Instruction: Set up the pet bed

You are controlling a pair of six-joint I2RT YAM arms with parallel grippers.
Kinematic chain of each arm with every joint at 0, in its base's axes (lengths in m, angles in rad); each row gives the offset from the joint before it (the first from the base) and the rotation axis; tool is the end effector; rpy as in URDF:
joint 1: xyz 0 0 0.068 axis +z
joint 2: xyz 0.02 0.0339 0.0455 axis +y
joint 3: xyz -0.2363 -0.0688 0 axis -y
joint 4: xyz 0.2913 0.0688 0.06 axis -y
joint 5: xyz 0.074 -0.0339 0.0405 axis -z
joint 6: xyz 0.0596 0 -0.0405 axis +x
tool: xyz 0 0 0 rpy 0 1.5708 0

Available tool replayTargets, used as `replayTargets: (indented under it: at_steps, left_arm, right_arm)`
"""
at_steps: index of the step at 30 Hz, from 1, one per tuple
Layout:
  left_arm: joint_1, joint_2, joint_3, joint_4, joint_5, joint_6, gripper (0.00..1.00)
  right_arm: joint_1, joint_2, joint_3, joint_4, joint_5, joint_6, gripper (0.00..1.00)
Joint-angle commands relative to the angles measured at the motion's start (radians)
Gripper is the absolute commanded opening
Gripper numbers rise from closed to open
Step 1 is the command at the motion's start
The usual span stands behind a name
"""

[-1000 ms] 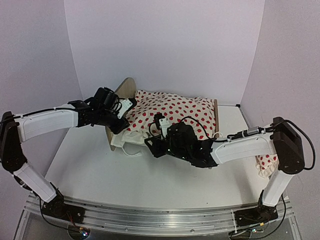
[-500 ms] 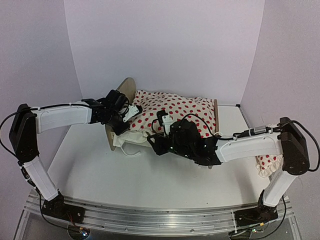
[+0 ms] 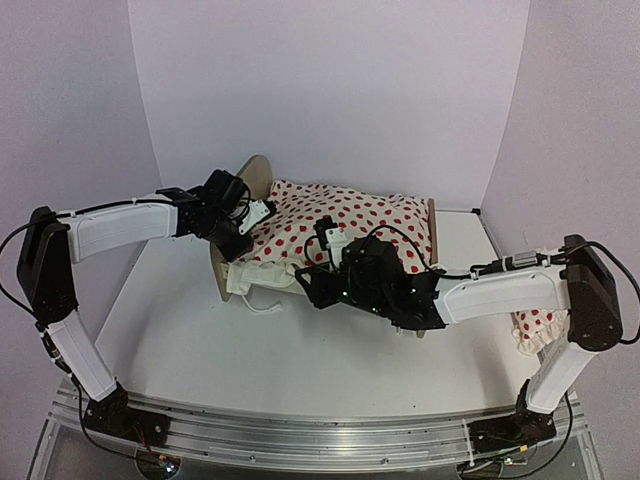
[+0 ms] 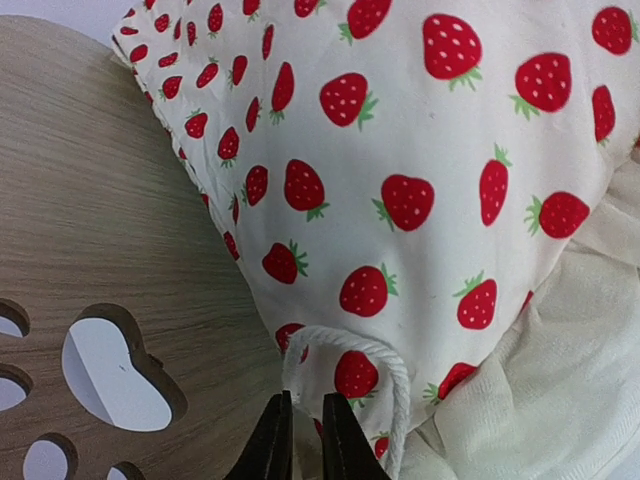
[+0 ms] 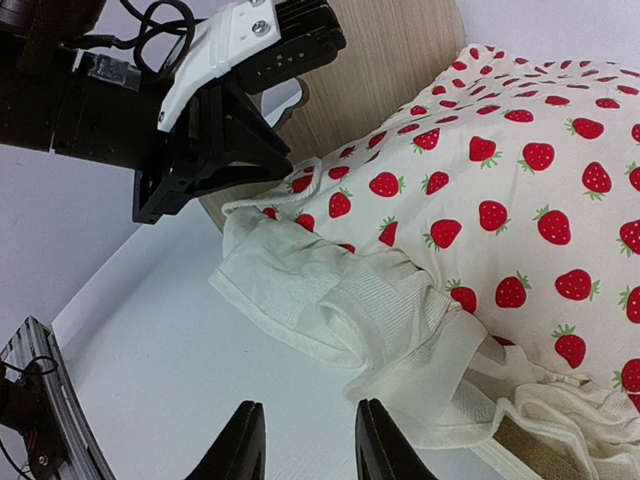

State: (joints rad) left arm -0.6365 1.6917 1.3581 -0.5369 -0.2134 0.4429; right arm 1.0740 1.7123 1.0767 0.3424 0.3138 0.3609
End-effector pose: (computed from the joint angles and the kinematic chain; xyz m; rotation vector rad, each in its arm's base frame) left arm 0.3522 -0.2446 0.2083 1.1625 2.1249 0.1726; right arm 0.2299 0.3855 0.1850 -0.4530 1.8546 0.6998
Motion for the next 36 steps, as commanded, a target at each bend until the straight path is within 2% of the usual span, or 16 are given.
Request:
replayTargets:
  at_steps: [1,3,9,16,26,30,36]
  left_arm:
    - [0.003,-0.023,0.061,-0.081,0.131,-0.027,0.24]
    - [0.001,-0.029,0.058,-0.096,0.166,-0.030,0.28]
    - [0.001,-0.026,0.036,-0.072,0.169,0.003,0.30]
    - [0.003,-0.021,0.072,-0.071,0.204,0.001,0.27]
    - [0.003,0.019,0.030,-0.114,0.123,0.000,0.24]
    - [0.003,0.023,0.036,-0.105,0.113,0.006,0.18]
    - [0.003,0.020,0.039,-0.105,0.089,0.016,0.01]
  right_arm:
    - [0.000,-0.038,0.009,0.015,-0.002,-0.016,0.31]
    - [0.000,-0.037,0.009,0.015,-0.004,-0.015,0.31]
    - [0.000,-0.036,0.011,0.015,-0.013,-0.016,0.31]
    - [0.000,-0.045,0.001,0.015,-0.015,-0.017,0.31]
    - [0.000,-0.049,0.000,0.015,-0.017,-0.025,0.31]
    - [0.000,-0.049,0.000,0.016,-0.018,-0.024,0.31]
    - [0.000,-0.055,-0.006,0.015,-0.015,-0.026,0.31]
